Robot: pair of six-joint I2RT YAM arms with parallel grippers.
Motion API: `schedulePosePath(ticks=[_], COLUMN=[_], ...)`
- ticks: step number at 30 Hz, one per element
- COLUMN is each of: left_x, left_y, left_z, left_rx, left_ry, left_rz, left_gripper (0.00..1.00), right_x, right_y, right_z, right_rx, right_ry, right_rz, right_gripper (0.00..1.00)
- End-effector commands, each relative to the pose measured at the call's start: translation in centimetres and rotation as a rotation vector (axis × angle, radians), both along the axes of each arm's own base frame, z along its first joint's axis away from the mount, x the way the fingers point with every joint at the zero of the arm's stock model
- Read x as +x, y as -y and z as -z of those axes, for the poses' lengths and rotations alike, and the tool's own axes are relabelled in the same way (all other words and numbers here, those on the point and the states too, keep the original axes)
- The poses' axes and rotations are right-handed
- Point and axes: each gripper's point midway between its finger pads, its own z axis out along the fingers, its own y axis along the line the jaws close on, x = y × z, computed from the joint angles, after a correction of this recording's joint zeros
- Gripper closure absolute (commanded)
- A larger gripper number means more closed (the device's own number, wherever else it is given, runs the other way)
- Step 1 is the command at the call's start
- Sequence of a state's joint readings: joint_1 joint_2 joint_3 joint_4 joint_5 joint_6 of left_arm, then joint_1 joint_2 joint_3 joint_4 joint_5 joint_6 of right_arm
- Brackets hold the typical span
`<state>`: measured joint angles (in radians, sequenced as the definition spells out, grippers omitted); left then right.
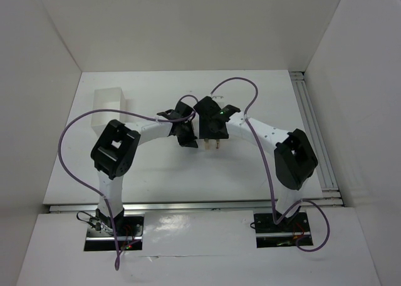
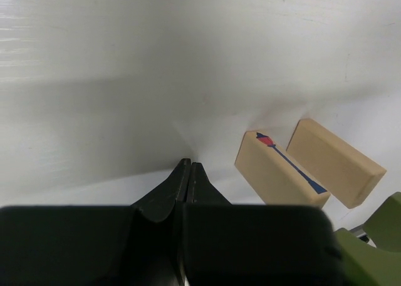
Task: Build the wood block tower
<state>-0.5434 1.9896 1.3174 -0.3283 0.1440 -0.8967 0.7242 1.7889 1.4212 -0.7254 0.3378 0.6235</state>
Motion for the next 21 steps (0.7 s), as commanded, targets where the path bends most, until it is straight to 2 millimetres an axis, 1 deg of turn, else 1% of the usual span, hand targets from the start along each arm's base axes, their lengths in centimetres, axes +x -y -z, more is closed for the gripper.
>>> schedulePosePath(ticks=[1, 3, 4, 6, 7, 8, 13, 15, 18, 19, 20, 21], left_x=[0.0, 0.0, 0.0, 0.0, 0.0, 0.0, 0.0, 0.0, 0.1, 0.1, 0.1, 0.4], left_y=[-1.3, -1.5, -1.9, -1.9, -1.9, -1.9, -1.9, -1.9, -2.1, -2.0, -2.0, -2.3], left_z=[-0.9, -1.2, -0.9, -0.9, -0.9, -0.9, -0.9, -0.9, -0.8, -1.2, -1.2, -1.2], left_rx=[0.029, 0.036, 0.041, 0.041, 0.041, 0.041, 0.041, 0.041, 0.048, 0.043, 0.043, 0.043], left_ry=[0.015, 0.019, 0.011, 0.011, 0.011, 0.011, 0.011, 0.011, 0.015, 0.023, 0.023, 0.023], left_rz=[-0.044, -0.048, -0.057, -0.057, -0.057, -0.057, -0.057, -0.057, -0.062, -0.062, -0.062, -0.071], left_gripper=[1.0, 1.0, 1.0, 1.0, 1.0, 1.0, 1.0, 1.0, 1.0, 1.0, 1.0, 1.0], right_x=[1.1, 1.0, 0.9, 1.1, 1.1, 1.1, 1.1, 1.3, 1.3, 1.3, 1.3, 1.3], right_y=[-0.9, -0.6, -0.5, -0.5, -0.5, -0.2, 0.2, 0.0, 0.3, 0.3, 0.3, 0.3], right_z=[-1.5, -1.1, -1.0, -1.3, -1.3, -0.9, -1.1, -1.4, -1.4, -1.4, -1.0, -1.0], right_rx=[0.019, 0.006, 0.0, 0.0, 0.0, -0.02, -0.036, -0.025, -0.037, -0.037, -0.043, -0.043], right_ry=[0.053, 0.044, 0.037, 0.049, 0.05, 0.043, 0.047, 0.054, 0.053, 0.053, 0.046, 0.046], right_rz=[0.013, 0.025, 0.025, 0.029, 0.029, 0.034, 0.051, 0.059, 0.063, 0.063, 0.062, 0.062], right_gripper=[0.49, 0.49, 0.49, 0.49, 0.49, 0.49, 0.49, 0.49, 0.49, 0.49, 0.49, 0.49])
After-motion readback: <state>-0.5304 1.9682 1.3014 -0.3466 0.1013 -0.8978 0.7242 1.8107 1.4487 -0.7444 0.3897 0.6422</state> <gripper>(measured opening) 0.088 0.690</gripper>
